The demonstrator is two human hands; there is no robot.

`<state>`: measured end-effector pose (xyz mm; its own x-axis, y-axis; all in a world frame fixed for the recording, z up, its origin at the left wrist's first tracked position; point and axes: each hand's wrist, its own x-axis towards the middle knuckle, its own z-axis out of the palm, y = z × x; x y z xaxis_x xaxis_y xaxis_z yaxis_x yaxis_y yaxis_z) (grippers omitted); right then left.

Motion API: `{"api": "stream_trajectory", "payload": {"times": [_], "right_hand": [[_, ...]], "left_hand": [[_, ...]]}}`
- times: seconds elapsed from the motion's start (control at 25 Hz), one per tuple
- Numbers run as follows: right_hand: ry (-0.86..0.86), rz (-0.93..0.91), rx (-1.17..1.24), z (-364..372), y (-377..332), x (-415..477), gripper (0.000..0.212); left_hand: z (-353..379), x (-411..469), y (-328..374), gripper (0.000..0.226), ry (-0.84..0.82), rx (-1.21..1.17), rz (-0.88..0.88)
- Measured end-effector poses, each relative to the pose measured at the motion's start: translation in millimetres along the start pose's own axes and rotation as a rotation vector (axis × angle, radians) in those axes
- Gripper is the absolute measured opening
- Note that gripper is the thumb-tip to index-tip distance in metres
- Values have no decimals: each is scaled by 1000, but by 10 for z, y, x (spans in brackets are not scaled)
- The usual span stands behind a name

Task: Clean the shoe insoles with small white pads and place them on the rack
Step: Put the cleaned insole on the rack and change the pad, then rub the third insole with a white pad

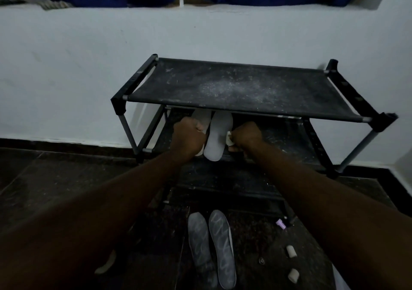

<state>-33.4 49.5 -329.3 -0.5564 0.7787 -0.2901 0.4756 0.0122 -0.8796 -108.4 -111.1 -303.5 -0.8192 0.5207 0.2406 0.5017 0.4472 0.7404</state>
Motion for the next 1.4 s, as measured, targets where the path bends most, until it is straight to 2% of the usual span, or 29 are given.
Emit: {"api": "stream_trajectory", "payload": {"times": [0.16, 0.52, 0.84, 1.08, 1.28, 1.4], "right_hand": [[7, -29, -44, -178, -17, -338, 13], [-35, -328, -195, -427, 547, -1433, 10], [-108, -232, -198, -168, 1332, -1754, 11], [-204, -152, -325, 405, 2236, -1473, 13], [-273, -97, -372, 944, 3071, -1149, 20], [-304, -74, -376, 1169, 3447, -1005, 16]], "left_hand": [[-181, -274, -2, 15, 5, -29, -23], [-225, -1278, -174, 21, -38, 18, -23], [143, -2052, -656, 19, -69, 42, -210], [794, -2270, -1411, 26, -272, 68, -487], [1438, -2455, -2103, 29, -355, 213, -678], [1650, -2544, -2417, 34, -380, 142, -768]]}}
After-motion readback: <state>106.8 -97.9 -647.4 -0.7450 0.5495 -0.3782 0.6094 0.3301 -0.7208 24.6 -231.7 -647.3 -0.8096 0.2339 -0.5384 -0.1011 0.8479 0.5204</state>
